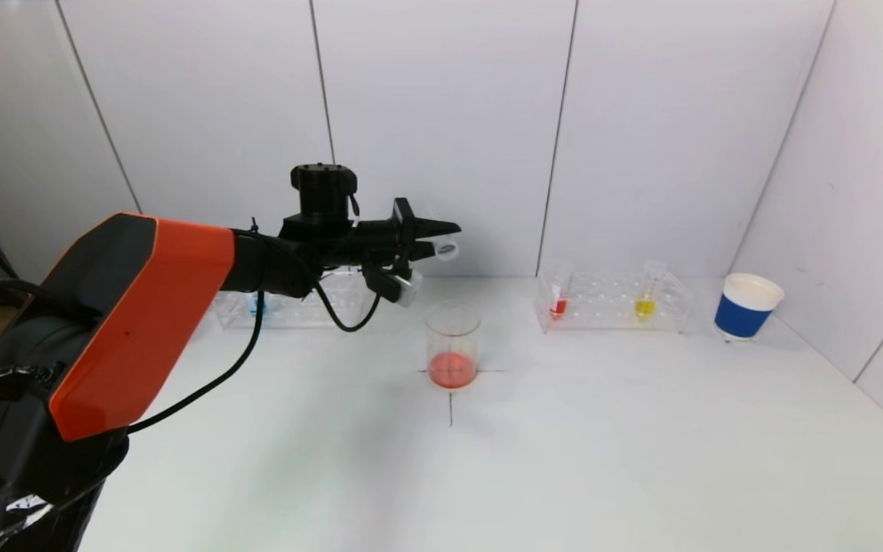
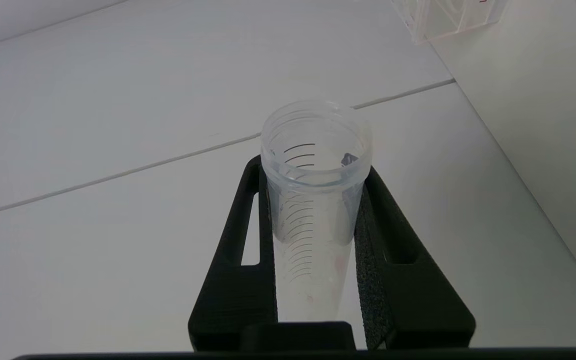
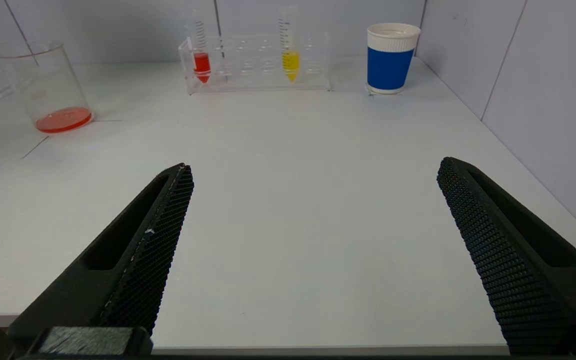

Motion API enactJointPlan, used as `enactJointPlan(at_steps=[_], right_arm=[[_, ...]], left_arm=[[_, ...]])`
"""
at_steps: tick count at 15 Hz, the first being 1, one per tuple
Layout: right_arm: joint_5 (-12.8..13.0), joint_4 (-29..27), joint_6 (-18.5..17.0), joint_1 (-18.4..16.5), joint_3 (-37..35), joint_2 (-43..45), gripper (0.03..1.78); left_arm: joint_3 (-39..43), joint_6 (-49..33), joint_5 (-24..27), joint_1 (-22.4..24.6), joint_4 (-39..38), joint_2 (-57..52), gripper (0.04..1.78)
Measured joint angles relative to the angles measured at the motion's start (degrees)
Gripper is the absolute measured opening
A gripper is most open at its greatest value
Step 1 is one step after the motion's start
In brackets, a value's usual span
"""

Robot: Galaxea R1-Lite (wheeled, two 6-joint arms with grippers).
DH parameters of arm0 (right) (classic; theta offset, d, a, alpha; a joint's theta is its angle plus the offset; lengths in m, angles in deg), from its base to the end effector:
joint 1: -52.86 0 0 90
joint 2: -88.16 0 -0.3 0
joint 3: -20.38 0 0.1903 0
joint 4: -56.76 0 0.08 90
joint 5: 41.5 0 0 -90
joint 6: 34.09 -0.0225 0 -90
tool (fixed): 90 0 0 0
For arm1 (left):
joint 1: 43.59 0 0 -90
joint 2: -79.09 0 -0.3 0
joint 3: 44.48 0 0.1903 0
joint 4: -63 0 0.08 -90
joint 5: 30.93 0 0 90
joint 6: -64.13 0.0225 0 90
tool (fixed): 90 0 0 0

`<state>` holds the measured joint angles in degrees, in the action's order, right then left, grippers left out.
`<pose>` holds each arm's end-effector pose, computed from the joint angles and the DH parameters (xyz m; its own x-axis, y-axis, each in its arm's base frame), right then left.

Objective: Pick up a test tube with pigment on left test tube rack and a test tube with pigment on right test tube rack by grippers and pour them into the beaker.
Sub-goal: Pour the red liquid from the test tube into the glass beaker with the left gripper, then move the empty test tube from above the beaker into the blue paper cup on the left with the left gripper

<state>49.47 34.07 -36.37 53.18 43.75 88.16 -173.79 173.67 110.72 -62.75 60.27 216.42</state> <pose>-0.0228 -0.0005 0.0767 0.9999 -0.0113 0.0119 0.0109 0.9991 0.0400 0.4689 -0.1816 0.1681 0.3262 -0.9436 -0.0572 -0.2328 -0.1388 0.9626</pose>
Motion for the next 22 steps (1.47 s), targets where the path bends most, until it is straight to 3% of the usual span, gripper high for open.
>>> enactJointPlan(at_steps=[7, 11, 14, 18, 22], right_arm=[[0.0, 0.0, 0.0, 0.0, 0.0, 0.0, 1.77], [0.0, 0.0, 0.0, 0.0, 0.0, 0.0, 1.77], [0.0, 0.0, 0.0, 0.0, 0.0, 0.0, 1.77], [0.0, 0.0, 0.0, 0.0, 0.0, 0.0, 1.77], [0.0, 0.0, 0.0, 0.0, 0.0, 0.0, 1.77]], left_arm=[[0.1, -0.7, 0.2, 0.0, 0.1, 0.2, 0.46], [-1.0, -9.0, -2.6, 0.1, 0.0, 0.0, 0.46], [-1.4, -23.0, -8.9, 0.5, -0.2, -1.1, 0.46], [-4.4, -49.1, -20.6, 1.1, 0.9, -2.6, 0.46], [-6.8, -70.0, -28.9, 2.1, 11.9, -5.8, 0.46]])
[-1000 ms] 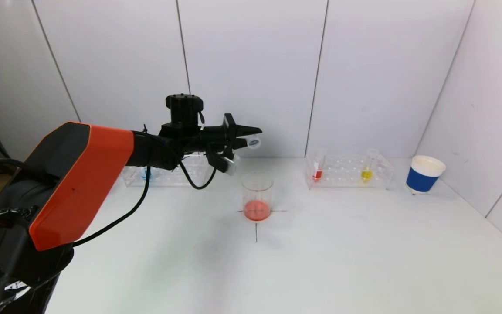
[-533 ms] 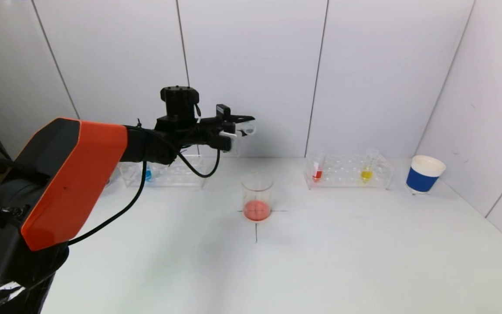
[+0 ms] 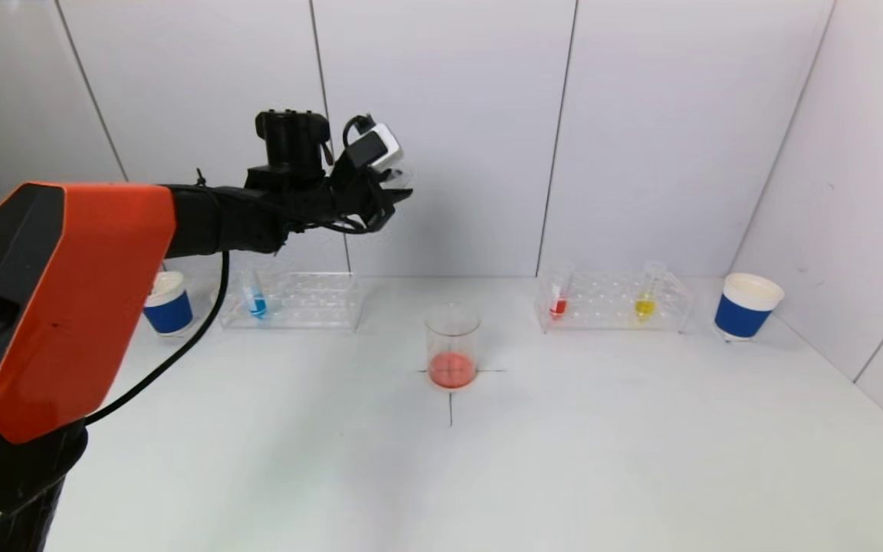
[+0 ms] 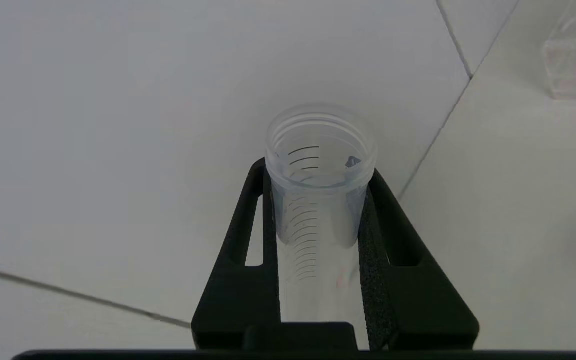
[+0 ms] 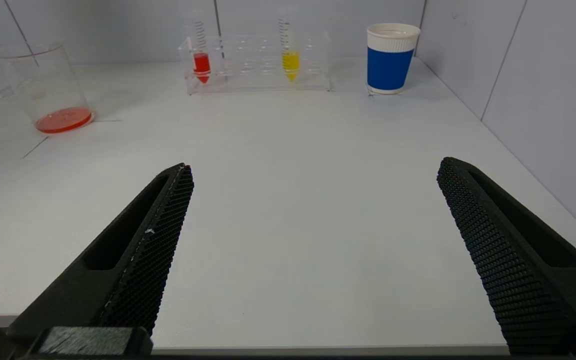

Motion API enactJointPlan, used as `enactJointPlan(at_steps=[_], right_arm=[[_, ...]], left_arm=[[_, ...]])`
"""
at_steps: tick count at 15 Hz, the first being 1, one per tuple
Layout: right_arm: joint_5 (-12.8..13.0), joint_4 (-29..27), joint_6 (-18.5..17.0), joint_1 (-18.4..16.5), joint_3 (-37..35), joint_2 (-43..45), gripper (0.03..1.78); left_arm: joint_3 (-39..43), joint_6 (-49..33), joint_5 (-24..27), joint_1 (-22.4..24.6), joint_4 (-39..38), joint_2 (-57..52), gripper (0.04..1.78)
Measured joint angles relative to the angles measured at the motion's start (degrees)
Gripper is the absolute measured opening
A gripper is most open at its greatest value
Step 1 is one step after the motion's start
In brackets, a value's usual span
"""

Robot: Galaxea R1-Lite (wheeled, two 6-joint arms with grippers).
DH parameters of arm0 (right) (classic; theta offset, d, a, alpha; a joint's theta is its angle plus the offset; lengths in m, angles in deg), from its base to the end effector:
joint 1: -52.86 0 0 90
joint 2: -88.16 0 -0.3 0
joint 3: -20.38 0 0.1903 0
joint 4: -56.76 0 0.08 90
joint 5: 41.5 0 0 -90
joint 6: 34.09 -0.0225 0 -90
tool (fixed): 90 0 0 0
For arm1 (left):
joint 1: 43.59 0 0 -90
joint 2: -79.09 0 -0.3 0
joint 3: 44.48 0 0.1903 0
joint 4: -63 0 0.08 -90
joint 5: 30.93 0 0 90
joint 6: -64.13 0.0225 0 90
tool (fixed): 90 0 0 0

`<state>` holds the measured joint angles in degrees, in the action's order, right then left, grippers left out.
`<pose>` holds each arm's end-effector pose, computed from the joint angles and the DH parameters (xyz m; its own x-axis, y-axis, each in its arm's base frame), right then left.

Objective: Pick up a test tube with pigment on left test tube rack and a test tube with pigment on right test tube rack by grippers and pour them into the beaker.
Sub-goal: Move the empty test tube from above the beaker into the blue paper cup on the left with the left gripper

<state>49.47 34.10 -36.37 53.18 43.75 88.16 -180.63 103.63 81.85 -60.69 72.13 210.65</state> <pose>-0.0228 -0.0005 0.0768 0.9999 -0.0113 0.0124 0.0108 0.9991 0.0400 0.4650 -0.1522 0.2317 0.7646 -0.6403 -0.0730 0.5420 0.5776 0.6104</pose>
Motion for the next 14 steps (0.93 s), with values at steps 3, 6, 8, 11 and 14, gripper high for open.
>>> enactJointPlan(at_steps=[3, 6, 8, 11, 14], right_arm=[[0.0, 0.0, 0.0, 0.0, 0.0, 0.0, 1.77], [0.0, 0.0, 0.0, 0.0, 0.0, 0.0, 1.77], [0.0, 0.0, 0.0, 0.0, 0.0, 0.0, 1.77], [0.0, 0.0, 0.0, 0.0, 0.0, 0.0, 1.77], [0.0, 0.0, 0.0, 0.0, 0.0, 0.0, 1.77]], left_arm=[[0.0, -14.5, -4.4, 0.4, 7.8, -3.9, 0.46], [5.0, -24.2, -10.5, 0.5, 8.0, -8.3, 0.46], [10.6, -28.6, -14.6, 0.4, 7.7, -11.7, 0.46], [14.8, -36.5, -26.8, 0.8, 5.9, -14.7, 0.46], [18.2, -38.8, -31.5, 4.0, 2.7, -16.9, 0.46]])
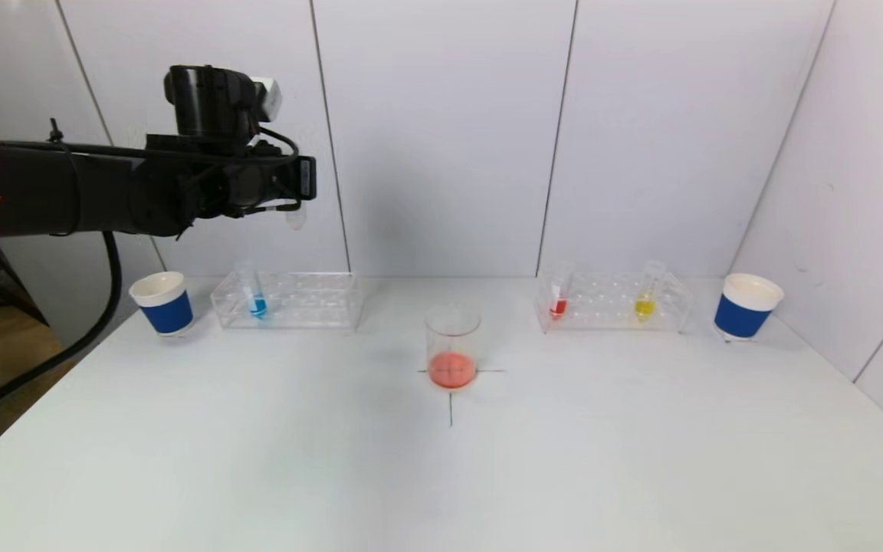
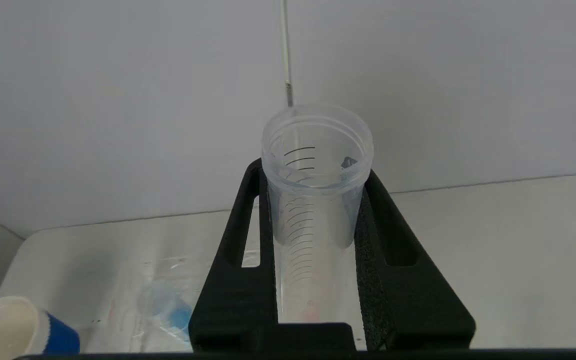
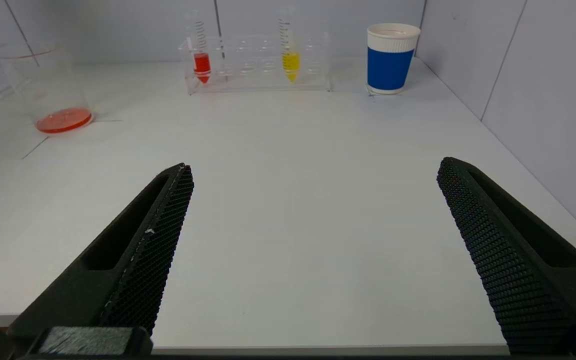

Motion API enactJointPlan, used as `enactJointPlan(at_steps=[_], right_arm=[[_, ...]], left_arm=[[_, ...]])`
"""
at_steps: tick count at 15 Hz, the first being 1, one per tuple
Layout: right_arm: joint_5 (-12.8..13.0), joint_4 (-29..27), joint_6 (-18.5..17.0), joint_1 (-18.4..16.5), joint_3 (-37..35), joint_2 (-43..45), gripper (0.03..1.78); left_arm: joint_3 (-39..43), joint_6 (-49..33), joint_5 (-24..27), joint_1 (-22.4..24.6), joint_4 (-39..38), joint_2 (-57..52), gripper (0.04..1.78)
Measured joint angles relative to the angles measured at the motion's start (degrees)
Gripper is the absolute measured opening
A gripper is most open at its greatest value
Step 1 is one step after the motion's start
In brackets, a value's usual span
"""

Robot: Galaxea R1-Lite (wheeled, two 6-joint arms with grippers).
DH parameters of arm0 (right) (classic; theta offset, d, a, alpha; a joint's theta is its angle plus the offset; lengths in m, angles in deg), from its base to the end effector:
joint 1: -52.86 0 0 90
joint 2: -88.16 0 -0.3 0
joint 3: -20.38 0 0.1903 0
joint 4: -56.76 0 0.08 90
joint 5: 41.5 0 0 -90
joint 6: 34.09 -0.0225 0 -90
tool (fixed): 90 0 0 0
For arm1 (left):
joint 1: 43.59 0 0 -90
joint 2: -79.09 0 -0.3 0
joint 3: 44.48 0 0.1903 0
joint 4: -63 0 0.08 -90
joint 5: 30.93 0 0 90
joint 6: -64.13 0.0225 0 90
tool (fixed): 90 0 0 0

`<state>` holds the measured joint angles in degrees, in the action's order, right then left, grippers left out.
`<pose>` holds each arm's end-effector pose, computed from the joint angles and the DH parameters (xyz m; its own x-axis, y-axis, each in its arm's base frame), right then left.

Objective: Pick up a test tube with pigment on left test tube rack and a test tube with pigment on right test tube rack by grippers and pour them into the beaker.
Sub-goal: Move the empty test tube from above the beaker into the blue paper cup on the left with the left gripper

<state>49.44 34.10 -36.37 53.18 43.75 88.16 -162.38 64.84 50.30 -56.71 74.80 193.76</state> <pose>-0.0228 -0.0005 0.0768 0.9999 -0.0108 0.0124 0.0103 0.9991 0.0400 0.4062 -0.0912 0.2681 0.9864 -0.0733 -0.1473 0.0793 0.9962 0.0350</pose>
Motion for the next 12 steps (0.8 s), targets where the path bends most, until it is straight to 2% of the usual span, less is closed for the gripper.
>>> enactJointPlan(at_steps=[7, 12], right_arm=[[0.0, 0.0, 0.0, 0.0, 0.0, 0.0, 1.77], [0.0, 0.0, 0.0, 0.0, 0.0, 0.0, 1.77]], left_arm=[[2.8, 0.4, -0.1, 13.1, -0.9, -2.9, 0.46], [3.1, -0.1, 0.4, 19.4, -3.0, -1.1, 0.46]])
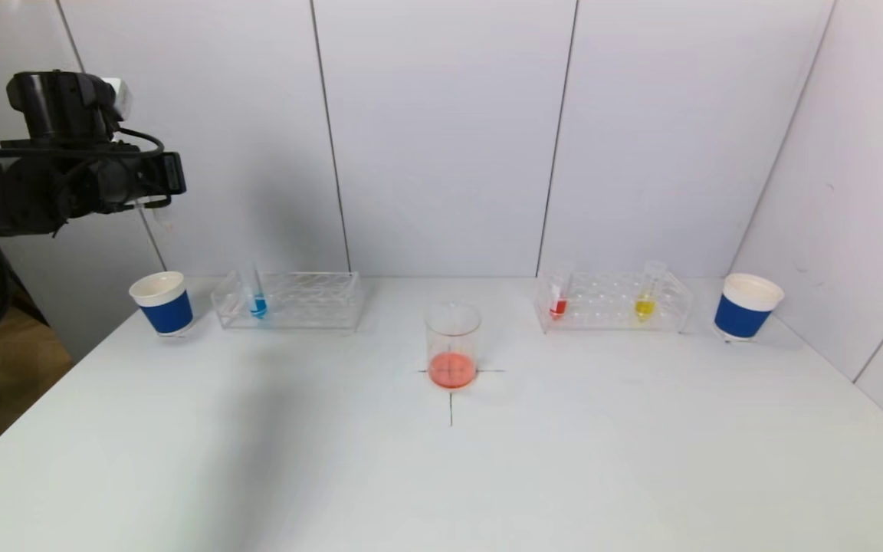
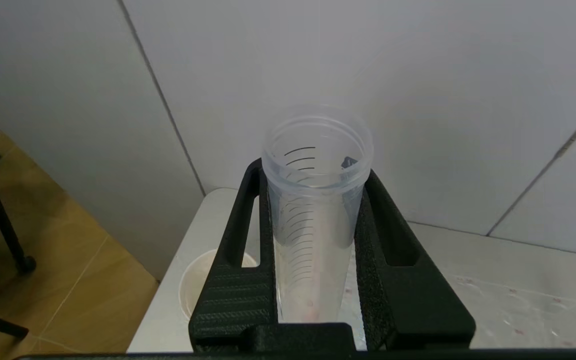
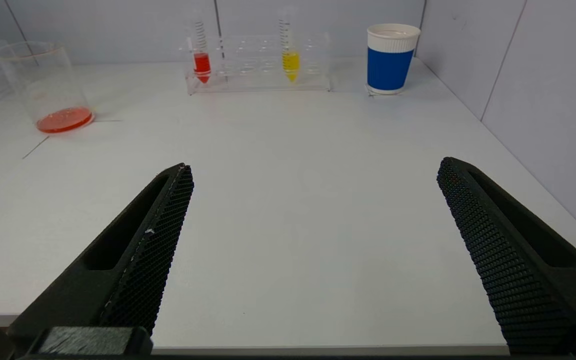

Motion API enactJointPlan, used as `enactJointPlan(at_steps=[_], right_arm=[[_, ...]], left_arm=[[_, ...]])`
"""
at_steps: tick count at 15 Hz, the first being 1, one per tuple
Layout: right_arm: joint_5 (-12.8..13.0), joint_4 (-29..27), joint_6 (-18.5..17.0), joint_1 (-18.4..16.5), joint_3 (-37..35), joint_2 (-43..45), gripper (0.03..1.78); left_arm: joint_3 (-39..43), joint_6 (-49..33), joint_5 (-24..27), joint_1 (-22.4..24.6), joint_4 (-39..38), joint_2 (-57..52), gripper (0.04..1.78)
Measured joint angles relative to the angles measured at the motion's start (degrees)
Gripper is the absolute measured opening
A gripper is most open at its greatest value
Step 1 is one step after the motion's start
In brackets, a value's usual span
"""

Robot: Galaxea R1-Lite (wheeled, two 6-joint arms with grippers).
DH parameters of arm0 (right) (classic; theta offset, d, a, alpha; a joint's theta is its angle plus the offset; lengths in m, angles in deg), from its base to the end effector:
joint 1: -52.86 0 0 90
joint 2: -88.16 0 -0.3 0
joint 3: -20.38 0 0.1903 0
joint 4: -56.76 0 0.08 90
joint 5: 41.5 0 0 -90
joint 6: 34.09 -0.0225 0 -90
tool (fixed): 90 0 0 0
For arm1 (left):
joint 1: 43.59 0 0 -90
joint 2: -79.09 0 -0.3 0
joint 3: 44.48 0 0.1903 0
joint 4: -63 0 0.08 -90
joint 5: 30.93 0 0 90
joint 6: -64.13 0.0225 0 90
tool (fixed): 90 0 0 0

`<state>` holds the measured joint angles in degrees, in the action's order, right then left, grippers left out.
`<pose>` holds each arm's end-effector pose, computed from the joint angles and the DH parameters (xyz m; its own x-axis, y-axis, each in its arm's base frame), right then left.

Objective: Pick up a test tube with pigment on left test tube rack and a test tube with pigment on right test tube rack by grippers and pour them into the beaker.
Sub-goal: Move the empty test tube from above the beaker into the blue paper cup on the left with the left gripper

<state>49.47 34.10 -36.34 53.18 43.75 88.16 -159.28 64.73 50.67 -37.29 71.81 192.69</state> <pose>-0.0228 -0.0005 0.0768 0.9999 -0.0113 0.0124 0.0108 0.9992 0.0395 0.4089 0.0484 0.2654 0.9586 0.2528 -0.1310 -0.2511 0.9675 0.0297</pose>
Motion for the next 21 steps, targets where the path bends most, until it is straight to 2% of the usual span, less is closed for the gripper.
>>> enactJointPlan(at_steps=[5, 14, 21], right_arm=[[0.0, 0.0, 0.0, 0.0, 0.0, 0.0, 1.77], [0.0, 0.0, 0.0, 0.0, 0.0, 0.0, 1.77], [0.0, 0.0, 0.0, 0.0, 0.0, 0.0, 1.77]], left_arm=[[-0.5, 0.6, 0.6, 4.1, -9.7, 5.9, 0.46], [-5.8, 0.4, 0.2, 8.1, -15.0, 16.2, 0.46], [-3.5, 0.6, 0.2, 8.4, -18.4, 20.0, 0.46]])
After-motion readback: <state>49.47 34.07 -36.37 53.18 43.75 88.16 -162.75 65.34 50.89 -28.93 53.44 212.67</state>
